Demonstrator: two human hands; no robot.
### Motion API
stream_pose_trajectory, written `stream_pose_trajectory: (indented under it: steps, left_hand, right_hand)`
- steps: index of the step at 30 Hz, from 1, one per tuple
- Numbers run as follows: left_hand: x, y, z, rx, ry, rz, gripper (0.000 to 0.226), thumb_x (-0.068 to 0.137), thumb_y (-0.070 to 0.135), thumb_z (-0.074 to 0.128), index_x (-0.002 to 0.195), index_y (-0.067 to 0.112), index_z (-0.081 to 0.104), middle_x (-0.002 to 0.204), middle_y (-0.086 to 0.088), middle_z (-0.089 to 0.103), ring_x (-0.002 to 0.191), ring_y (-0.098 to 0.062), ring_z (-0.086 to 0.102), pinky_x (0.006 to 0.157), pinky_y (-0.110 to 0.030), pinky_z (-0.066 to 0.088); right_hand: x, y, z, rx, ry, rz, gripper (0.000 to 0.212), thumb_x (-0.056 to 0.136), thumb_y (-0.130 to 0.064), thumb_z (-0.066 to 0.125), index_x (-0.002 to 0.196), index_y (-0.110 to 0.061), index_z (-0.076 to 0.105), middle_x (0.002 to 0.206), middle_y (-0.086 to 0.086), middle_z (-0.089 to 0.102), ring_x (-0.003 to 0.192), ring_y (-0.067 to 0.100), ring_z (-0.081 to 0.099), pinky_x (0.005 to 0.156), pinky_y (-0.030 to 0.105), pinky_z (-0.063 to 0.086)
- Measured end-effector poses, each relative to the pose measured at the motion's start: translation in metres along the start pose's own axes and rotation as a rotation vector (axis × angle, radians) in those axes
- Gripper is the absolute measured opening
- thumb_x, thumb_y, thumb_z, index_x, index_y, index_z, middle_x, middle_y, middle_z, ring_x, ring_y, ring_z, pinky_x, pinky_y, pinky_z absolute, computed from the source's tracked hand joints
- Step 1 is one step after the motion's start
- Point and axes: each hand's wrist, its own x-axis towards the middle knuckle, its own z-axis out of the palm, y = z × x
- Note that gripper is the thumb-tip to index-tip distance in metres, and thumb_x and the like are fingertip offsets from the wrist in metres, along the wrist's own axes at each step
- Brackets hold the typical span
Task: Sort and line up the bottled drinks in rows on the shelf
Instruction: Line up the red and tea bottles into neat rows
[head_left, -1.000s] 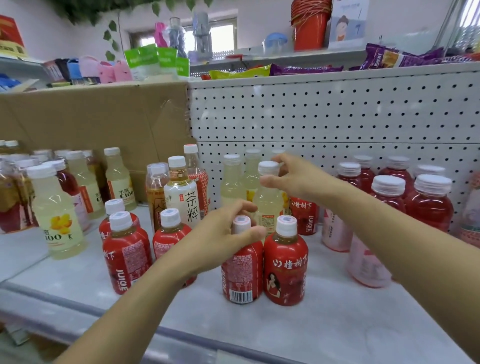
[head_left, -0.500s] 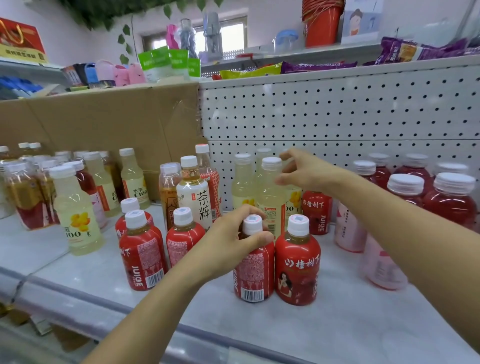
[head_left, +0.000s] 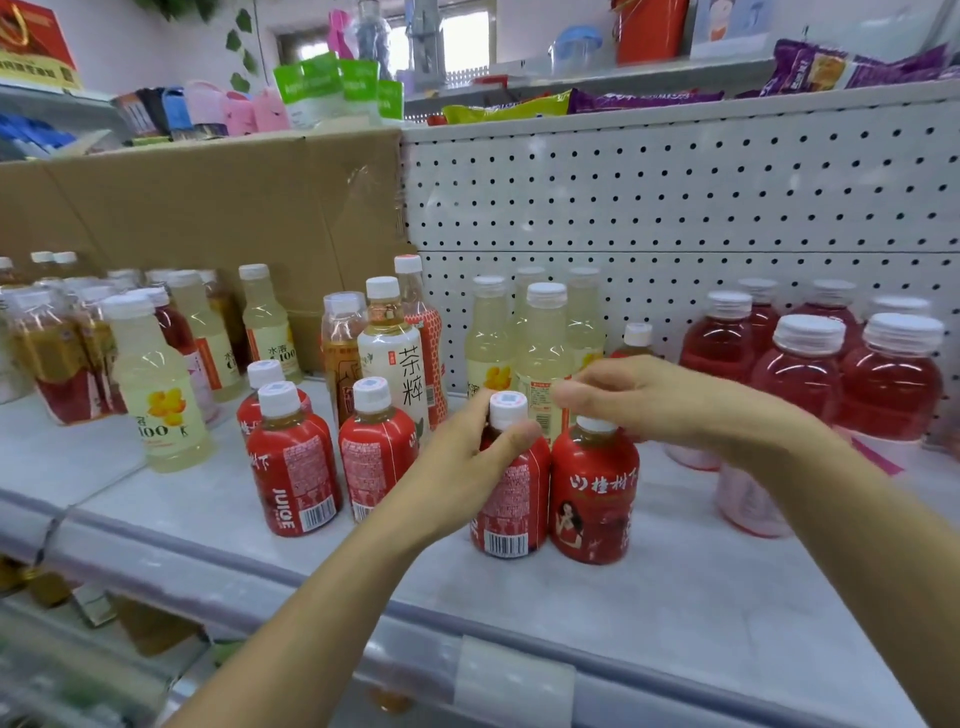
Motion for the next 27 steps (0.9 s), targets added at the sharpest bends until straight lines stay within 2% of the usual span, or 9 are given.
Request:
stream_pose_trajectory:
  steps: [1, 3, 5, 7, 11, 15, 19, 22, 27]
  left_hand:
    - [-0.002, 0.000, 0.002, 0.005, 0.015, 0.005, 0.019, 0.097, 0.045, 0.052, 0.114, 0.037, 0.055, 0.112, 0.017, 0.064, 0.107, -0.002, 0.060, 0.097, -0.039, 0.052]
    - [-0.005, 0.001, 0.004, -0.008, 0.045, 0.012, 0.014, 0.099, 0.043, 0.050, 0.112, 0.040, 0.053, 0.112, 0.019, 0.063, 0.107, -0.001, 0.059, 0.097, -0.037, 0.051]
    - [-0.011, 0.002, 0.006, -0.031, 0.071, 0.016, 0.011, 0.098, 0.043, 0.049, 0.109, 0.043, 0.051, 0.111, 0.021, 0.062, 0.106, 0.002, 0.059, 0.095, -0.033, 0.051]
    - [-0.018, 0.001, 0.006, -0.050, 0.117, 0.027, 0.015, 0.098, 0.045, 0.050, 0.111, 0.038, 0.053, 0.111, 0.017, 0.064, 0.105, 0.000, 0.061, 0.095, -0.033, 0.052]
    - [-0.036, 0.005, -0.005, -0.107, 0.204, 0.079, 0.035, 0.091, 0.054, 0.049, 0.113, 0.027, 0.056, 0.105, 0.010, 0.067, 0.098, -0.005, 0.065, 0.092, -0.035, 0.054]
    - [-0.056, 0.003, -0.039, -0.174, 0.236, 0.140, 0.040, 0.083, 0.062, 0.048, 0.104, 0.029, 0.056, 0.095, 0.006, 0.069, 0.089, -0.010, 0.068, 0.082, -0.033, 0.057]
    - [-0.076, -0.015, -0.090, -0.210, 0.224, 0.135, 0.042, 0.075, 0.065, 0.048, 0.104, 0.036, 0.055, 0.095, 0.019, 0.070, 0.086, -0.004, 0.071, 0.073, -0.024, 0.058]
    - [-0.089, -0.036, -0.141, -0.209, 0.246, 0.127, 0.050, 0.073, 0.062, 0.050, 0.106, 0.025, 0.058, 0.088, 0.015, 0.072, 0.081, -0.008, 0.072, 0.066, -0.018, 0.056]
    - [-0.085, -0.070, -0.232, -0.156, 0.339, 0.110, 0.041, 0.081, 0.054, 0.048, 0.099, 0.020, 0.061, 0.079, 0.007, 0.071, 0.069, -0.008, 0.070, 0.059, -0.015, 0.053]
  right_hand:
    - [-0.007, 0.007, 0.005, 0.045, -0.048, -0.018, 0.044, 0.082, -0.057, 0.067, 0.115, -0.030, 0.062, 0.111, -0.015, 0.066, 0.103, 0.005, 0.062, 0.088, 0.030, 0.050]
    - [-0.009, 0.024, 0.017, 0.133, 0.010, -0.049, 0.036, 0.083, -0.034, 0.076, 0.115, -0.028, 0.060, 0.113, -0.012, 0.068, 0.106, 0.007, 0.063, 0.096, 0.035, 0.050]
    - [-0.008, 0.034, 0.027, 0.226, 0.124, -0.093, 0.027, 0.086, -0.026, 0.074, 0.111, -0.023, 0.062, 0.110, -0.008, 0.070, 0.105, 0.011, 0.065, 0.097, 0.039, 0.051]
    - [-0.011, 0.036, 0.035, 0.260, 0.204, -0.146, 0.017, 0.087, -0.024, 0.071, 0.103, -0.020, 0.065, 0.102, -0.005, 0.072, 0.100, 0.015, 0.067, 0.091, 0.036, 0.054]
    - [-0.015, 0.026, 0.049, 0.198, 0.336, -0.184, 0.018, 0.084, -0.034, 0.071, 0.097, -0.022, 0.067, 0.098, -0.006, 0.072, 0.095, 0.012, 0.068, 0.088, 0.039, 0.055]
    - [-0.017, -0.008, 0.062, 0.159, 0.423, -0.262, 0.021, 0.084, -0.042, 0.068, 0.088, -0.022, 0.068, 0.085, -0.005, 0.072, 0.083, 0.012, 0.068, 0.074, 0.031, 0.054]
    - [-0.013, -0.056, 0.082, 0.172, 0.415, -0.296, 0.034, 0.079, -0.052, 0.065, 0.087, -0.019, 0.071, 0.082, -0.007, 0.074, 0.075, 0.006, 0.069, 0.069, 0.026, 0.053]
    - [-0.004, -0.092, 0.104, 0.203, 0.385, -0.298, 0.045, 0.069, -0.060, 0.060, 0.087, -0.021, 0.072, 0.082, -0.008, 0.075, 0.074, 0.006, 0.071, 0.068, 0.029, 0.052]
    - [0.015, -0.142, 0.136, 0.176, 0.388, -0.310, 0.050, 0.074, -0.068, 0.064, 0.094, -0.023, 0.073, 0.084, -0.008, 0.076, 0.075, 0.009, 0.072, 0.072, 0.036, 0.055]
